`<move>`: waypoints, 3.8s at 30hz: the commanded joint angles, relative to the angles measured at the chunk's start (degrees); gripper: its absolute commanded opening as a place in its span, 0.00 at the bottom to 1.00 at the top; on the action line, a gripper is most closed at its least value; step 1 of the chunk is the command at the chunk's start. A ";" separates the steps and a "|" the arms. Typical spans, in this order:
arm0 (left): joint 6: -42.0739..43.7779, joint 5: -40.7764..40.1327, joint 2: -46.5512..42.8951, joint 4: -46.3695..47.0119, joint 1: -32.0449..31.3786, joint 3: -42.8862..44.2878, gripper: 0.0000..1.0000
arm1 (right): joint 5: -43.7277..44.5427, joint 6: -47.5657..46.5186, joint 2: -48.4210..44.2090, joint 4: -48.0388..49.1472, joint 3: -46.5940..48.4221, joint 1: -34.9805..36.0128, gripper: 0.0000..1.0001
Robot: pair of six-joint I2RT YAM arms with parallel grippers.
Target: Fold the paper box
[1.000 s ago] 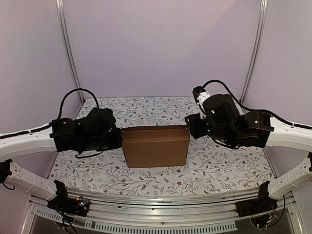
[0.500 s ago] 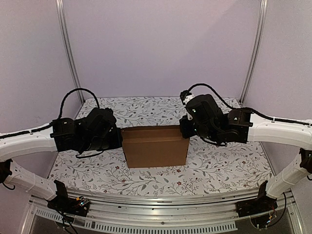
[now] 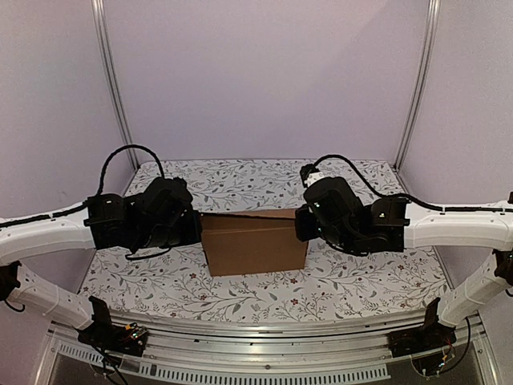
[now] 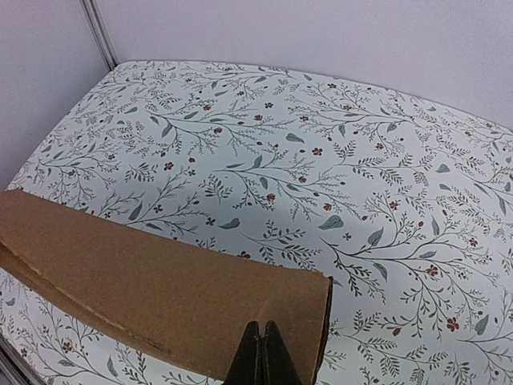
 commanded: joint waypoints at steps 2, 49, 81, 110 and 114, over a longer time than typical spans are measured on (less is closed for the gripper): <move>0.96 1.66 2.38 -6.70 -0.99 -0.59 0.11 | -0.22 1.65 2.00 -4.40 -1.52 0.56 0.00; 28.17 22.63 0.96 2.36 11.63 5.75 0.00 | 0.40 -0.16 7.62 -3.44 -1.23 0.55 0.00; 23.49 20.80 -1.51 2.31 11.76 -8.39 0.00 | -6.96 -4.88 -1.16 -3.83 4.41 -3.28 0.00; 24.14 20.56 -0.76 2.81 11.94 -7.56 0.00 | -14.30 2.66 -0.41 0.62 -6.90 -5.51 0.00; 24.60 19.61 -0.80 0.82 12.10 -5.02 0.00 | -14.55 -0.86 -1.43 -1.41 -1.47 -5.45 0.00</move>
